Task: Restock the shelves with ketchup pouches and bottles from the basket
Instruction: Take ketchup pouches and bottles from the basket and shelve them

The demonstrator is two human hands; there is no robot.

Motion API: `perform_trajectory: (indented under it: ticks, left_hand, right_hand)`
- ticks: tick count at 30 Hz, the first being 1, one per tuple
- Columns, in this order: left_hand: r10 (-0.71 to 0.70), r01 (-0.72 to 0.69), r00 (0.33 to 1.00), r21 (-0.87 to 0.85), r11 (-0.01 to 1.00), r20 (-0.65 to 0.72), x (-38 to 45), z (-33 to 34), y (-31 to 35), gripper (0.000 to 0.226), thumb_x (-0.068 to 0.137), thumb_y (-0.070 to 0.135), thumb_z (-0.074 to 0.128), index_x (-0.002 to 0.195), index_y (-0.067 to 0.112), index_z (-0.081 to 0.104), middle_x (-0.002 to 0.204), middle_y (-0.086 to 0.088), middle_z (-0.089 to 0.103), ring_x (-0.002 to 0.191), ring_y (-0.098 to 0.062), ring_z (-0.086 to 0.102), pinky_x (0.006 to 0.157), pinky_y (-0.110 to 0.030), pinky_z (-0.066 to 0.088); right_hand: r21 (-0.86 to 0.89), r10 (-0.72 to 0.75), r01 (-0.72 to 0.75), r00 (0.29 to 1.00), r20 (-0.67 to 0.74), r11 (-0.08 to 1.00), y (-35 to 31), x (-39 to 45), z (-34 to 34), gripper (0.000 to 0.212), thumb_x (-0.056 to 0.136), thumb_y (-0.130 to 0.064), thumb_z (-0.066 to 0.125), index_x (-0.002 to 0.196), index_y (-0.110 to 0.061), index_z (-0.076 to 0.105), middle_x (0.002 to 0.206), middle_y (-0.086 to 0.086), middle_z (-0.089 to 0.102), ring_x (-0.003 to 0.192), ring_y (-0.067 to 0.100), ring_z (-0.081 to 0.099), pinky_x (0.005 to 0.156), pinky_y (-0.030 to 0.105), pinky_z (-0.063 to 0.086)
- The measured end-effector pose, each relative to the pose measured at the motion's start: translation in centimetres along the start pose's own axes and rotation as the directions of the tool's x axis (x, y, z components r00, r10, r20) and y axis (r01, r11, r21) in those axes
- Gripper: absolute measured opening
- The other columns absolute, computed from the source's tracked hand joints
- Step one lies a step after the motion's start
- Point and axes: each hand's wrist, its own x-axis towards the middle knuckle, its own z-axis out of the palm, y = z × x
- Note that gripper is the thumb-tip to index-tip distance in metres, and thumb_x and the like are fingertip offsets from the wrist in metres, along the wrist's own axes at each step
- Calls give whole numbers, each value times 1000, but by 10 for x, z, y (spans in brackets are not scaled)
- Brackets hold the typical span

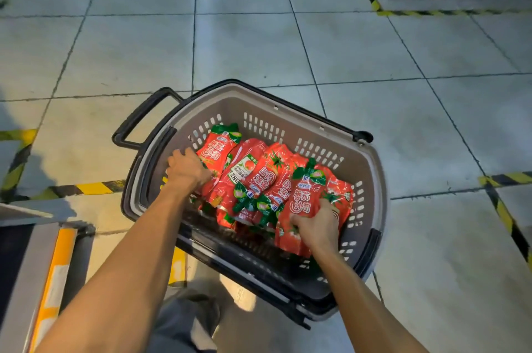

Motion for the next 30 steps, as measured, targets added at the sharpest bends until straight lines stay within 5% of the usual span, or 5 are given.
perform_trajectory:
  ticks: [10,14,17,23,30]
  left_hand:
    - [50,-47,999,139,989,-16,-11,-5,1,86,70,62,80,129,6,52,142,-22,42,134,-40,36,110,-47,33]
    - [113,-118,993,-155,981,-38,-32,-8,2,50,79,23,78,115,10,46,118,-18,62,102,-33,58,91,-45,50]
    - [126,-147,988,-276,950,-91,-55,-23,-1,50,80,25,79,118,15,48,106,-9,65,98,-33,63,83,-40,50]
    - [31,-97,995,-809,579,-98,-134,-68,-29,33,79,7,79,101,24,62,94,1,75,85,-22,73,69,-32,58]
    - [-165,-123,972,-960,253,-168,-258,-119,-105,32,80,5,77,107,19,67,88,1,78,74,-17,75,58,-28,54]
  right_hand:
    - [215,-102,89,994,49,973,4,-26,-7,41,82,-13,82,102,-32,52,88,-12,71,70,0,71,61,18,56]
    - [360,-128,82,986,106,929,-10,-44,-15,50,82,-12,83,123,-18,54,107,1,74,83,11,75,79,39,63]
    - [458,-153,48,969,196,888,-22,-57,-22,59,82,-9,82,131,-18,51,115,5,73,90,19,76,84,46,61]
    - [521,-272,69,906,324,851,-53,-94,-27,47,81,-5,80,121,-15,57,100,3,77,88,23,76,79,47,63]
    - [572,-485,176,751,448,801,-102,-162,-22,40,78,-2,81,113,-15,66,100,3,78,91,24,76,85,45,60]
